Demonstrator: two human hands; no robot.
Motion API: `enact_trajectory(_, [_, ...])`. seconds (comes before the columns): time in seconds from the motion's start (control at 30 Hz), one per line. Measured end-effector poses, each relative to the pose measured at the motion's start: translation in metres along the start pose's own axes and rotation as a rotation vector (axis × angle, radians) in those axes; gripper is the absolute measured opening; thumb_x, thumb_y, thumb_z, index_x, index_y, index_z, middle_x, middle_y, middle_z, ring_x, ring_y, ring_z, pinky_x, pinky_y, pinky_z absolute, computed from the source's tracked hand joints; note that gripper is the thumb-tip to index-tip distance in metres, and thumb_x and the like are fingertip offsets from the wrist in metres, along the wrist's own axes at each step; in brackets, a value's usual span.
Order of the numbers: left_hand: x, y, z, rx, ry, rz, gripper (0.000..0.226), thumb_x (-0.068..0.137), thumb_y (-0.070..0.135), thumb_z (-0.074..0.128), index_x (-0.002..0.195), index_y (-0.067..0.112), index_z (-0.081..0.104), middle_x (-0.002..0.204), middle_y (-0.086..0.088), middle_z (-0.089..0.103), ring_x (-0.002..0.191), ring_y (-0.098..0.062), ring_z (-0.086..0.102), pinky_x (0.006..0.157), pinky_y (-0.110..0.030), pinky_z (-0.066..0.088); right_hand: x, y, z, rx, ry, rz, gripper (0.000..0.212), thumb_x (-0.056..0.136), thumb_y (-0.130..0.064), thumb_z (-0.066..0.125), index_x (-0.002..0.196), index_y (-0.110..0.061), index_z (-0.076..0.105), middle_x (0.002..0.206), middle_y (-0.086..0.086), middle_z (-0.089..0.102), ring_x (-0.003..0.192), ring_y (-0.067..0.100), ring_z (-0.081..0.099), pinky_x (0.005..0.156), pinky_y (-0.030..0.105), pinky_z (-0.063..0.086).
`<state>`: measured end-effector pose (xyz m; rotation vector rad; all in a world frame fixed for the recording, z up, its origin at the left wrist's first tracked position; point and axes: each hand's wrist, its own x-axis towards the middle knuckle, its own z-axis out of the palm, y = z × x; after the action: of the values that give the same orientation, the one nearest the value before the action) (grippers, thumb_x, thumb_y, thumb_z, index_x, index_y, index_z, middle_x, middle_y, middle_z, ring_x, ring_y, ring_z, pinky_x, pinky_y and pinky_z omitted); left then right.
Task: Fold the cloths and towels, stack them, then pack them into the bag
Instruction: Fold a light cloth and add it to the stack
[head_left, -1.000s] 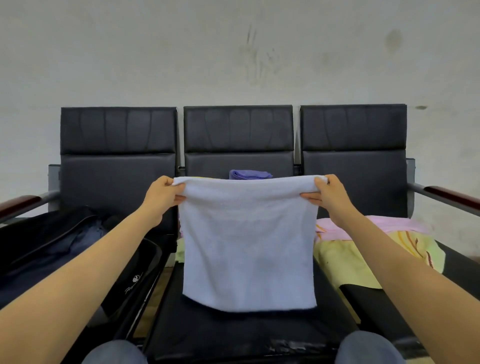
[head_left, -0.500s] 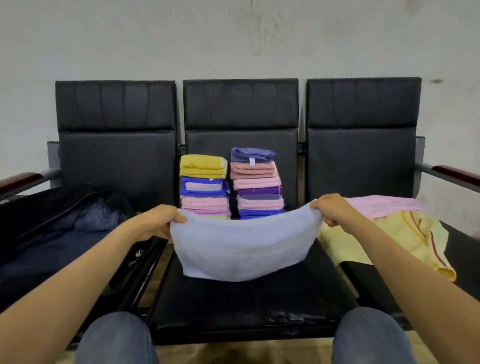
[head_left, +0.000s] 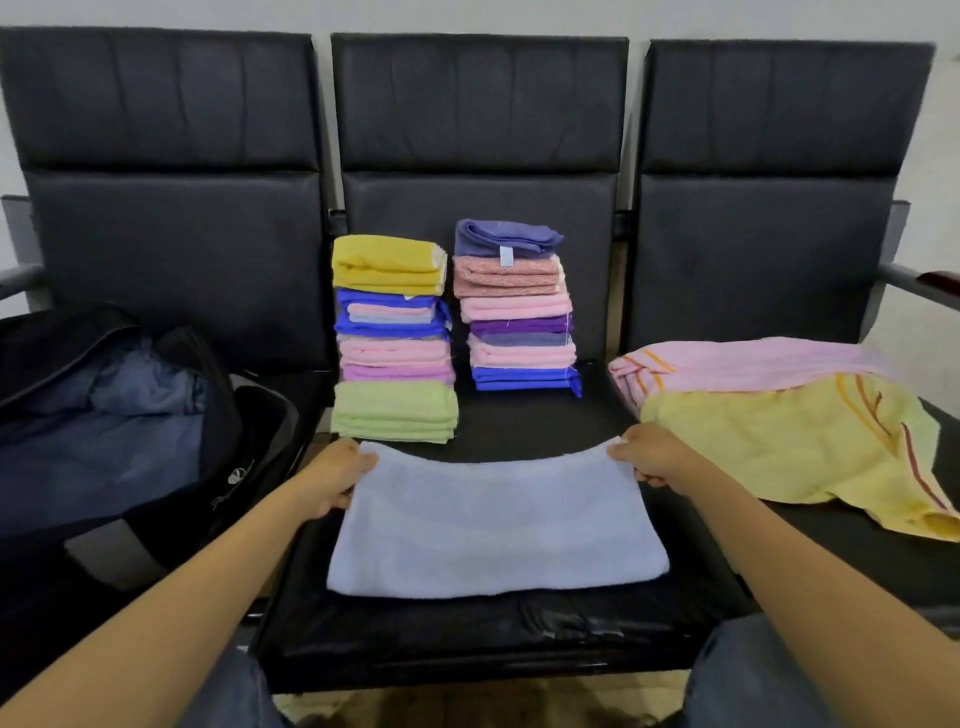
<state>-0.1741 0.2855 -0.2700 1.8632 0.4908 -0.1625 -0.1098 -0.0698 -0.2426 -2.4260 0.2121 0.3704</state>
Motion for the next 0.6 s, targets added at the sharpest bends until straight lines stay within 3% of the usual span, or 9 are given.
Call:
enact_trajectory(0.13, [0.03, -0.002, -0.005, -0.084, 0.04, -0.009, 0.009, 0.097, 0.011, 0.05, 0.105, 0.008, 0.053, 0.097, -0.008, 0.062, 0.079, -0.021, 0.06, 0.057, -0.032, 0.05, 0.027, -0.008, 0.005, 0.04, 0.07, -0.007, 0.018, 0.096, -0.022, 0.053, 0.099, -0.005, 0.053, 0.066, 0.009, 0.047, 0.056, 0.018, 0.043, 0.047, 0.025, 0.035])
enact_trajectory(0.23, [0.049, -0.014, -0.004, 0.062, 0.061, 0.009, 0.012, 0.096, 0.013, 0.054, 0.087, 0.004, 0.056, 0.087, -0.013, 0.063, 0.073, -0.024, 0.061, 0.053, -0.028, 0.053, 0.041, -0.003, 0.02, 0.04, 0.095, -0.028, 0.027, 0.091, -0.022, 0.059, 0.11, -0.005, 0.049, 0.083, 0.012, 0.054, 0.065, 0.023, 0.051, 0.051, 0.029, 0.041])
enact_trajectory(0.27, [0.055, -0.019, -0.003, 0.124, 0.076, 0.026, 0.014, 0.093, 0.014, 0.059, 0.083, 0.004, 0.058, 0.086, -0.013, 0.064, 0.075, -0.025, 0.062, 0.057, -0.029, 0.053, 0.043, 0.0, 0.025, -0.004, 0.084, -0.037, 0.034, 0.089, -0.022, 0.062, 0.115, -0.006, 0.046, 0.093, 0.013, 0.055, 0.072, 0.025, 0.054, 0.056, 0.03, 0.043])
enact_trajectory(0.33, [0.062, -0.027, -0.003, 0.259, 0.076, 0.052, 0.017, 0.083, 0.017, 0.071, 0.092, 0.003, 0.064, 0.096, -0.012, 0.068, 0.085, -0.025, 0.064, 0.068, -0.031, 0.052, 0.043, 0.008, 0.036, -0.188, 0.05, -0.045, 0.047, 0.086, -0.022, 0.066, 0.123, -0.007, 0.041, 0.115, 0.015, 0.052, 0.096, 0.03, 0.057, 0.073, 0.032, 0.043])
enact_trajectory(0.4, [0.066, -0.029, -0.003, 0.507, 0.094, 0.024, 0.055, 0.073, 0.029, 0.081, 0.114, 0.002, 0.058, 0.118, -0.013, 0.059, 0.105, -0.025, 0.058, 0.08, -0.033, 0.051, 0.042, 0.01, 0.045, -0.358, 0.034, -0.049, 0.056, 0.085, -0.021, 0.068, 0.13, -0.009, 0.036, 0.128, 0.015, 0.042, 0.109, 0.032, 0.055, 0.08, 0.033, 0.043])
enact_trajectory(0.5, [0.062, -0.025, 0.0, 0.894, 0.091, -0.101, 0.091, 0.069, 0.056, 0.075, 0.134, 0.003, 0.041, 0.136, -0.016, 0.039, 0.128, -0.03, 0.037, 0.1, -0.036, 0.039, 0.042, 0.004, 0.055, -0.468, 0.059, -0.14, 0.054, 0.085, -0.015, 0.067, 0.128, -0.014, 0.034, 0.126, 0.013, 0.038, 0.095, 0.028, 0.059, 0.078, 0.034, 0.05])
enact_trajectory(0.6, [0.057, -0.022, 0.005, 1.073, 0.023, -0.109, 0.075, 0.078, 0.062, 0.062, 0.13, 0.011, 0.048, 0.135, -0.013, 0.043, 0.129, -0.031, 0.034, 0.101, -0.035, 0.033, 0.041, -0.005, 0.06, -0.532, -0.005, -0.296, 0.038, 0.088, -0.019, 0.064, 0.118, -0.018, 0.041, 0.12, 0.008, 0.041, 0.089, 0.025, 0.057, 0.079, 0.034, 0.051])
